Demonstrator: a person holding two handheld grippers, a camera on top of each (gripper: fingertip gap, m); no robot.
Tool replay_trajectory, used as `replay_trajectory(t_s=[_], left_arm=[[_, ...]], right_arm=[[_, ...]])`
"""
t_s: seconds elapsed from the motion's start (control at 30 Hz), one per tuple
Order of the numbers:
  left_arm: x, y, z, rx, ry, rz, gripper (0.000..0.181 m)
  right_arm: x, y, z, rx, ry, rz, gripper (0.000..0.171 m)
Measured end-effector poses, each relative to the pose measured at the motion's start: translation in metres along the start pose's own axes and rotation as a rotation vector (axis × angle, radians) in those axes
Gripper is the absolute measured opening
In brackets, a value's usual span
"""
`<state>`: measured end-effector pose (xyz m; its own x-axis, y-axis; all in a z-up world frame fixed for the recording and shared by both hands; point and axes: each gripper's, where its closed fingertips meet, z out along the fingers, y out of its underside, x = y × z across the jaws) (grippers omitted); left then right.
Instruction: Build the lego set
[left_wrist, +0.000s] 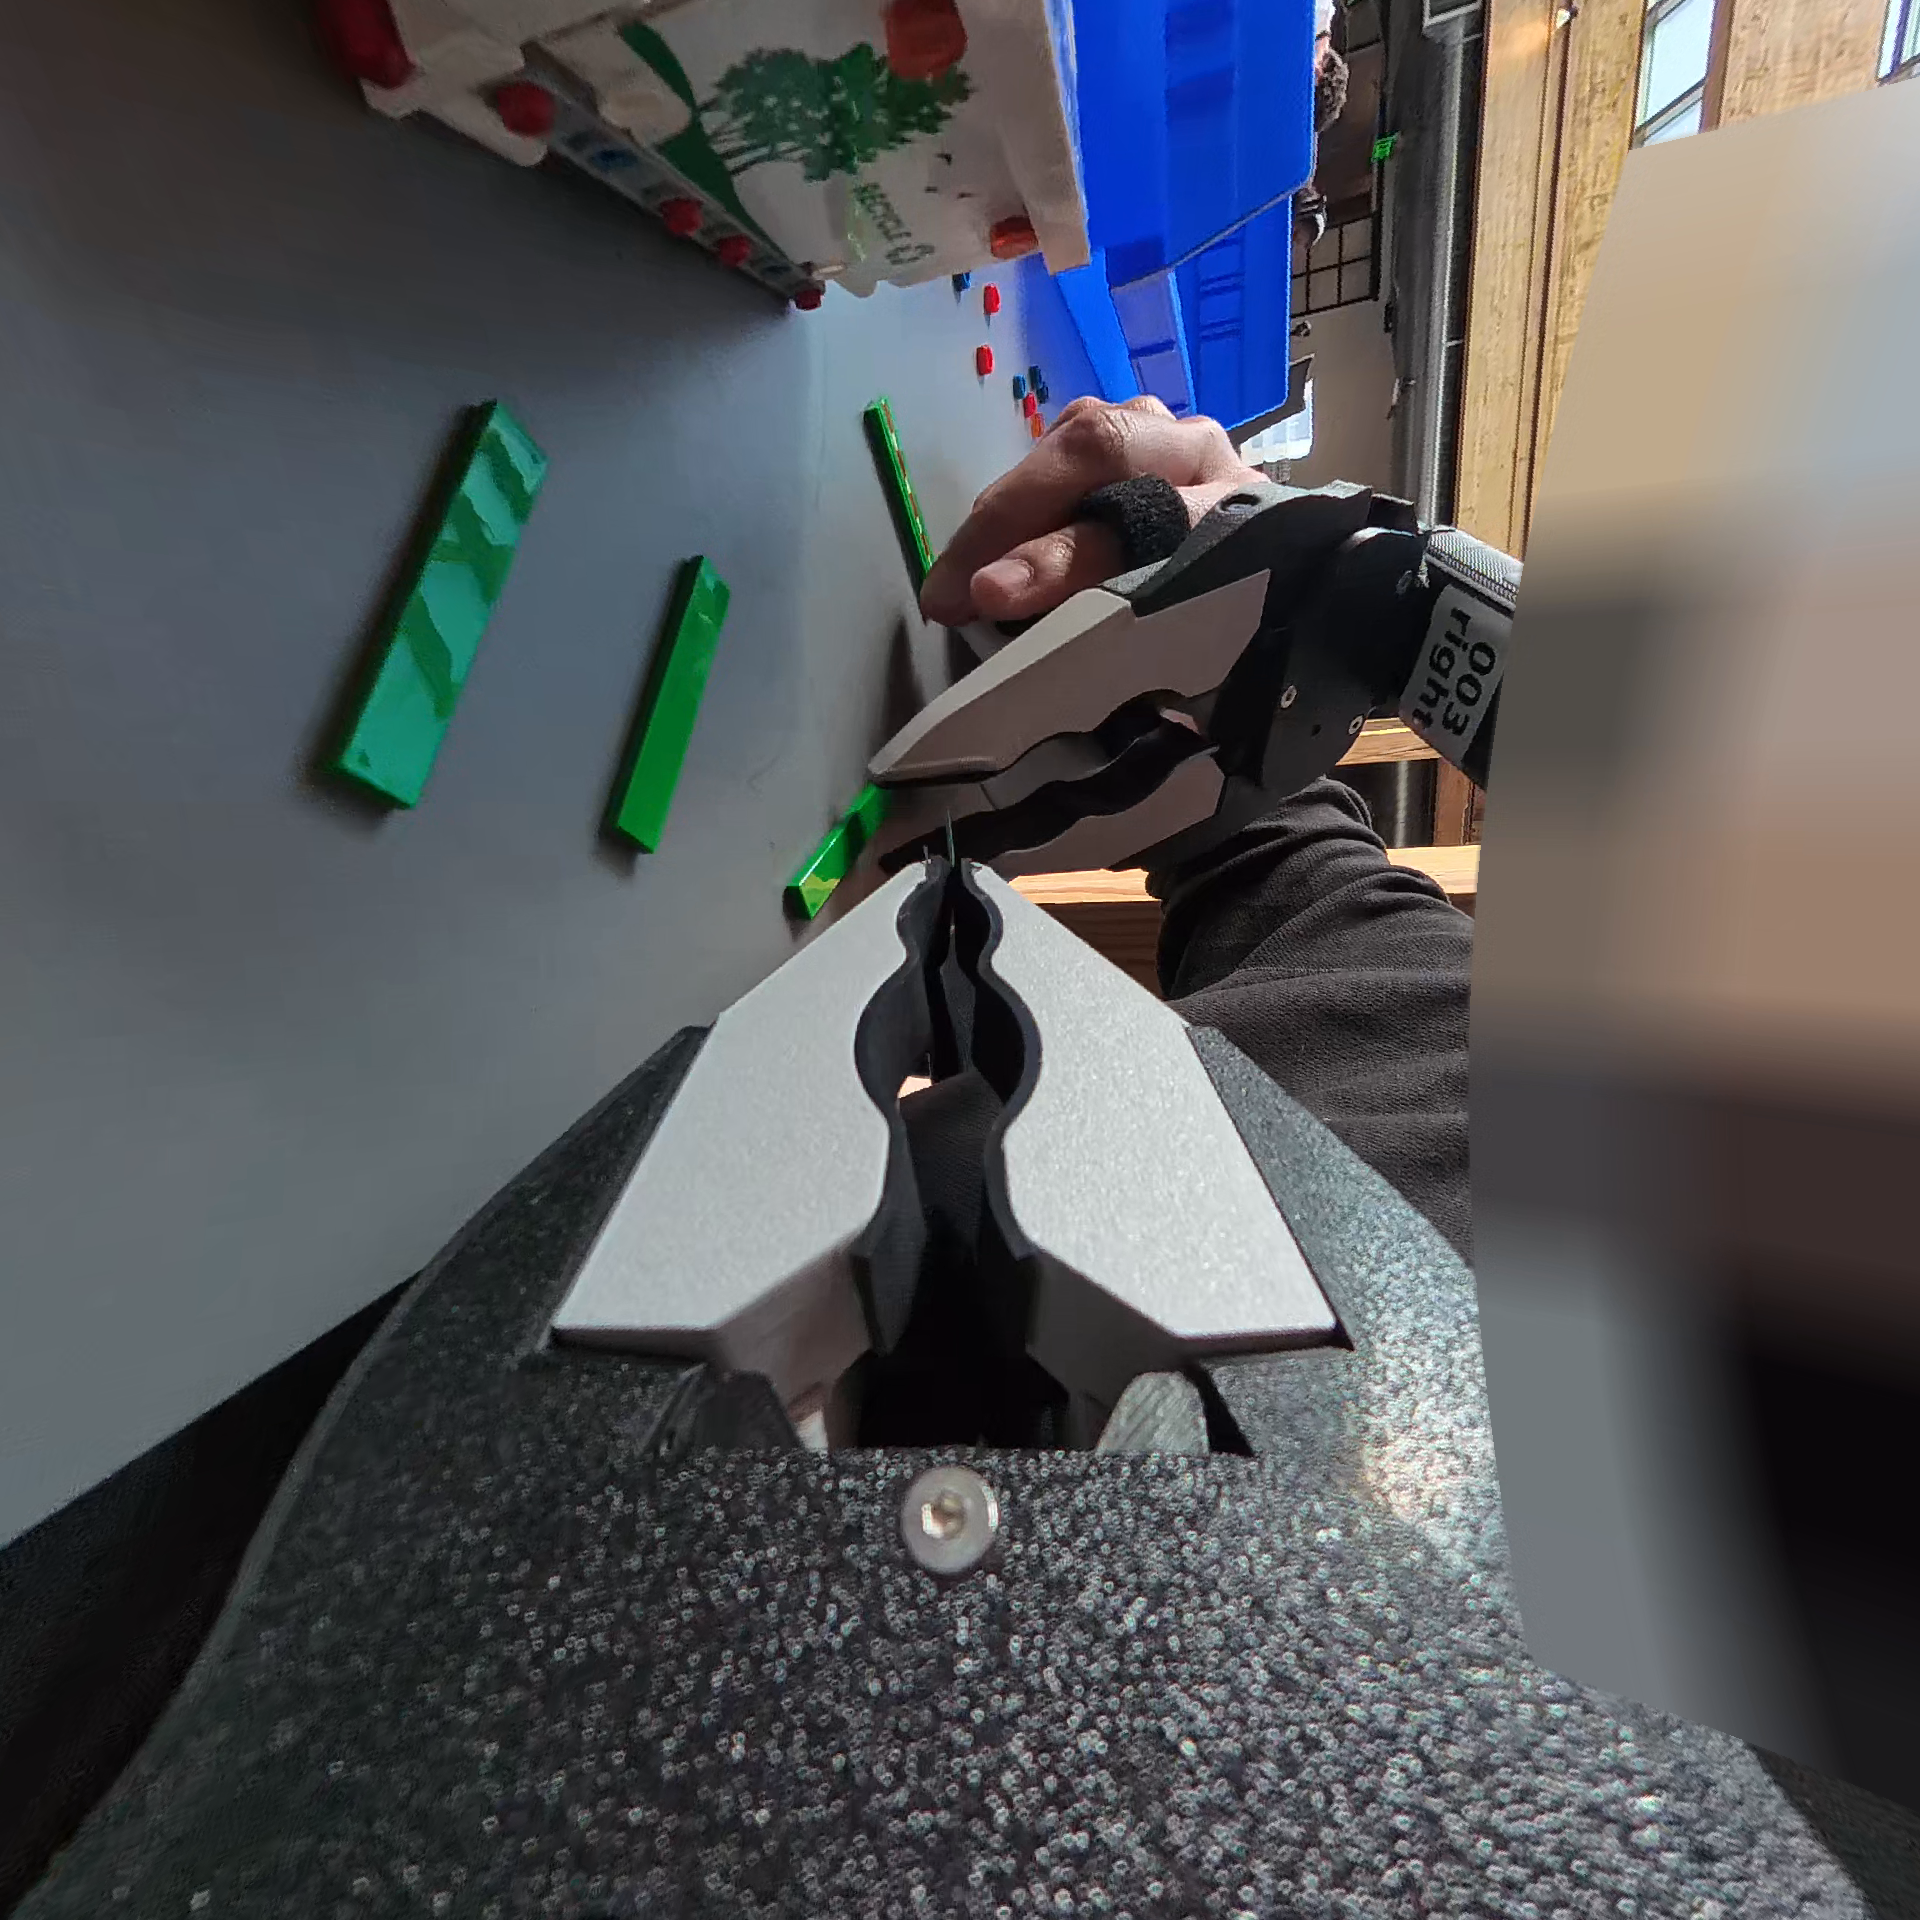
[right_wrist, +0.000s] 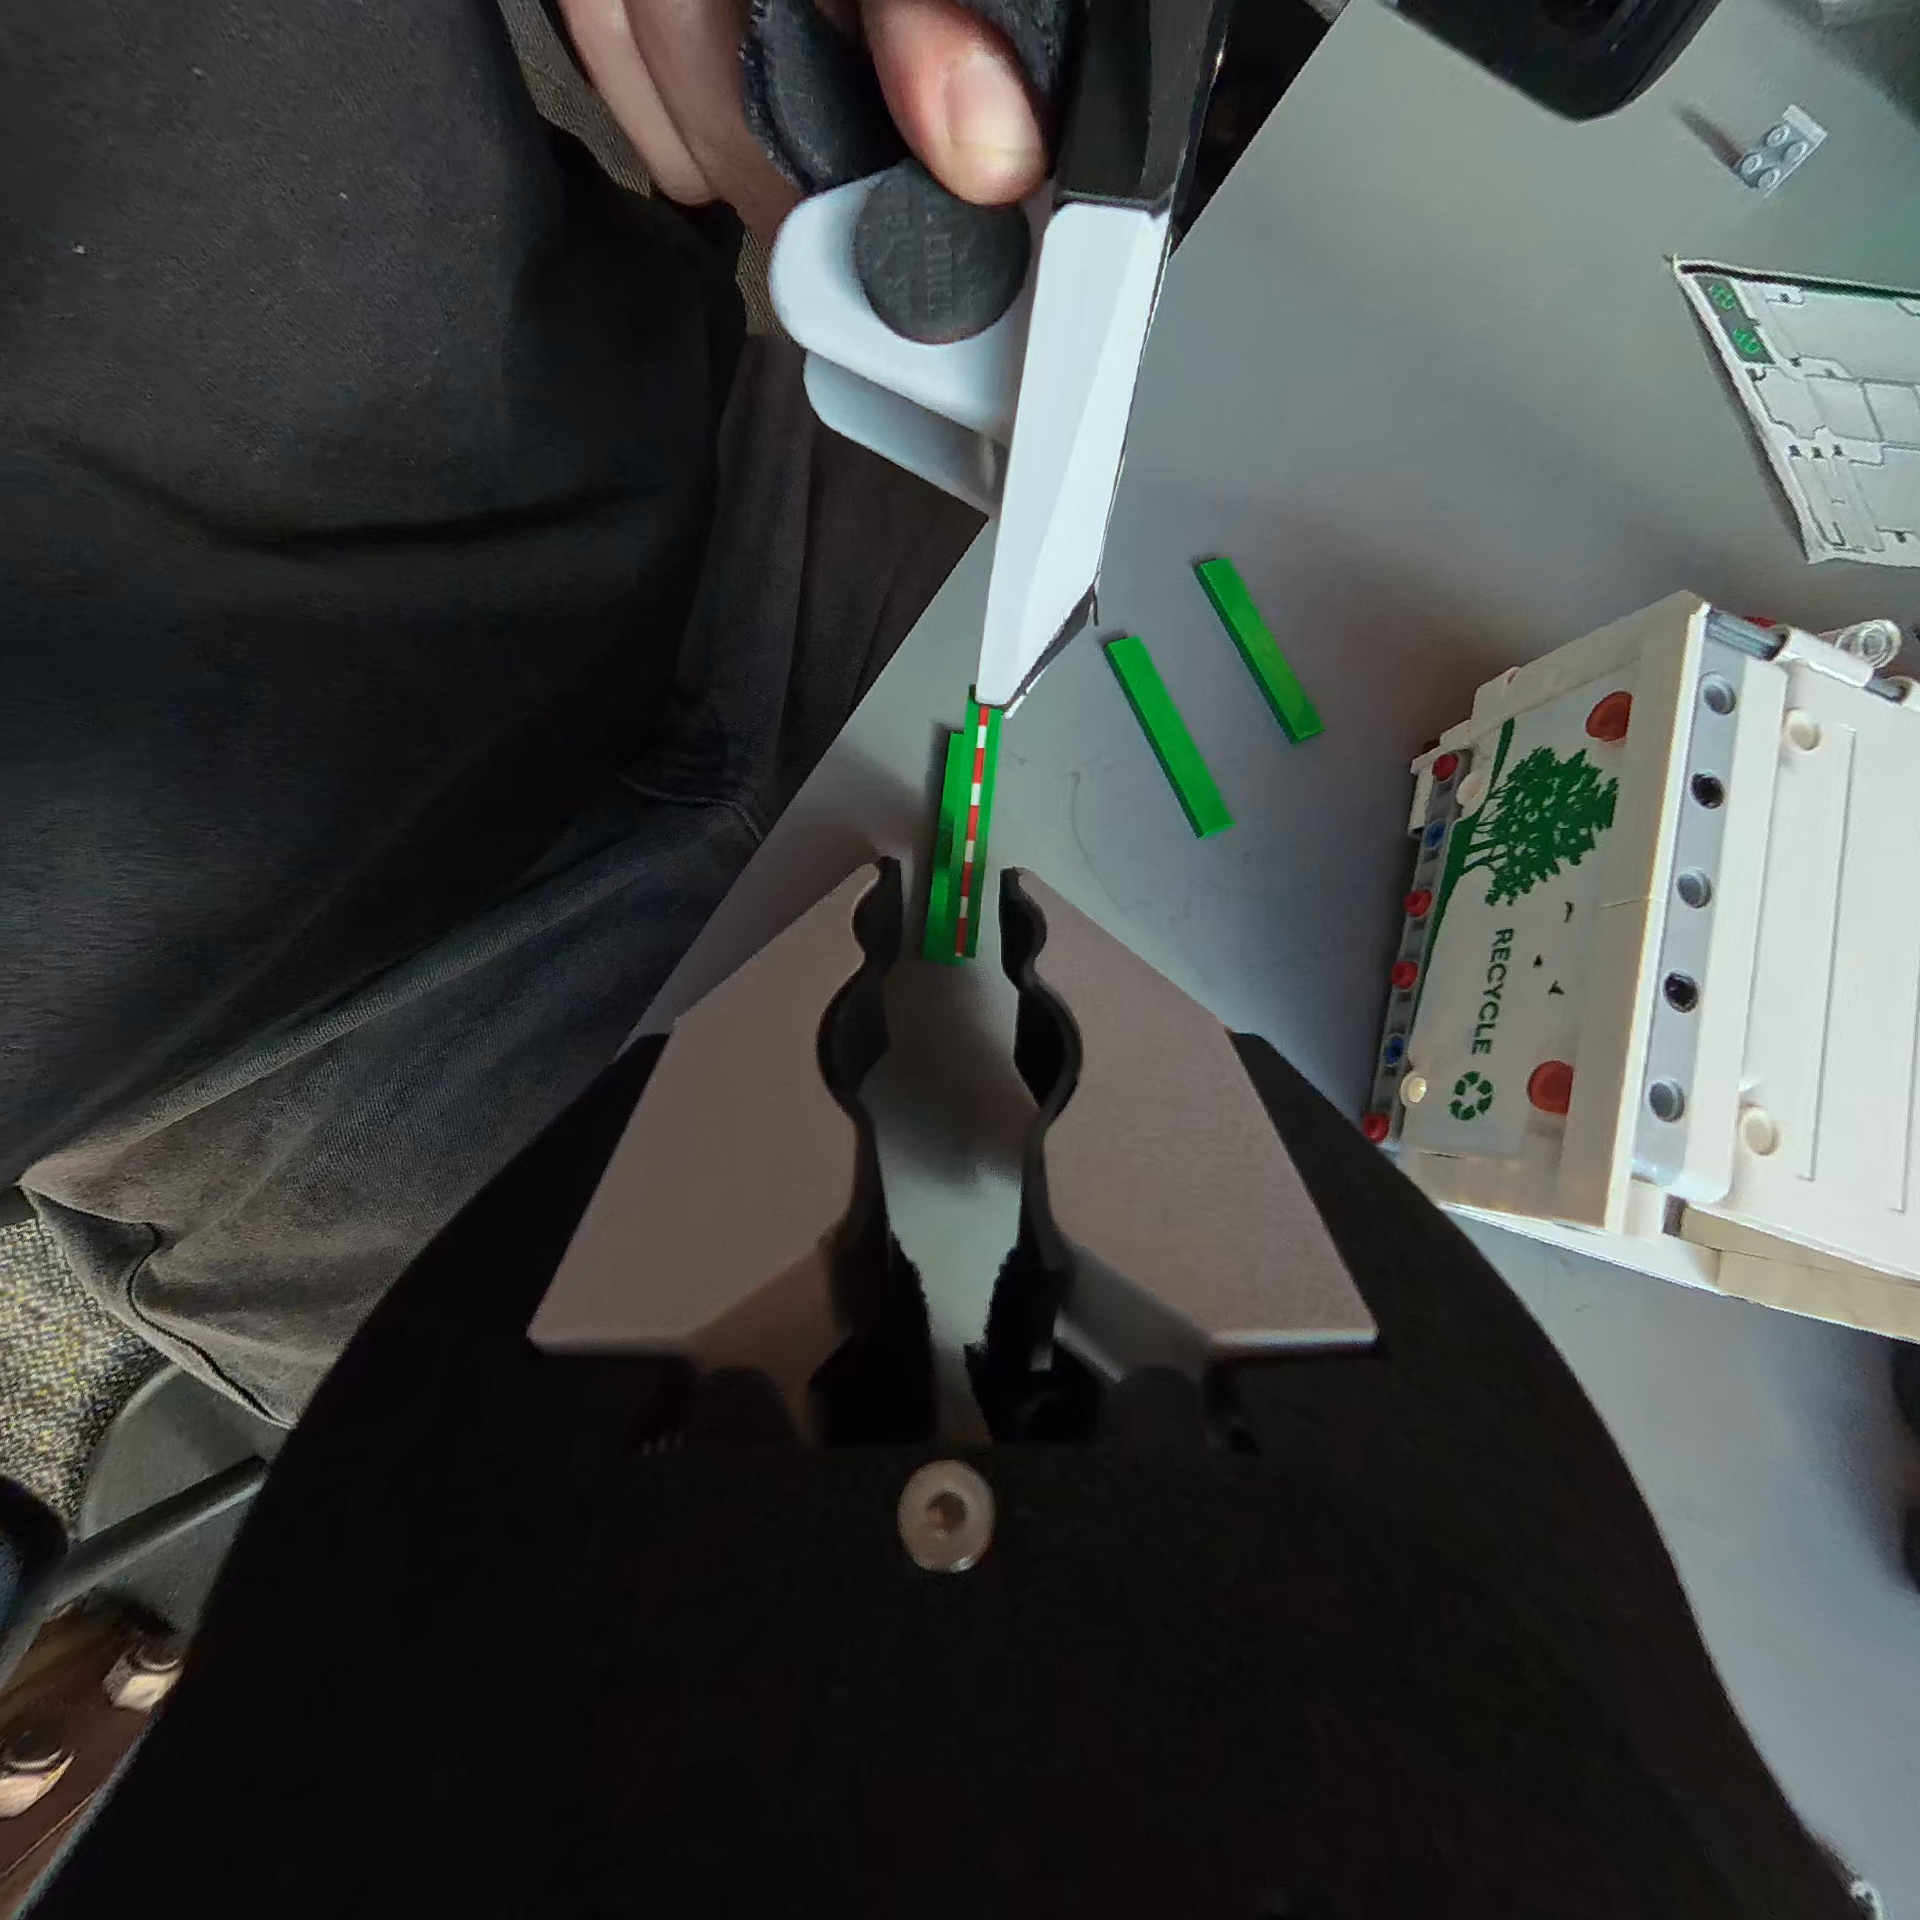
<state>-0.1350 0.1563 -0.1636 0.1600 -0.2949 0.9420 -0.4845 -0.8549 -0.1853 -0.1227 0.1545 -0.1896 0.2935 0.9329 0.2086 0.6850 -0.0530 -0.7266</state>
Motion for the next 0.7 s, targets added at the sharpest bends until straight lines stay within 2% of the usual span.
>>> replay_trajectory(t_s=[0.2, 0.7], left_arm=[[-0.003, 0.000, -0.001, 0.000, -0.003, -0.010, 0.000], [-0.012, 0.001, 0.000, -0.020, -0.031, -0.001, 0.000]], right_arm=[[0.003, -0.006, -0.004, 0.047, 0.015, 0.002, 0.013], [0.001, -0.002, -0.001, 0.017, 0.003, -0.003, 0.004]])
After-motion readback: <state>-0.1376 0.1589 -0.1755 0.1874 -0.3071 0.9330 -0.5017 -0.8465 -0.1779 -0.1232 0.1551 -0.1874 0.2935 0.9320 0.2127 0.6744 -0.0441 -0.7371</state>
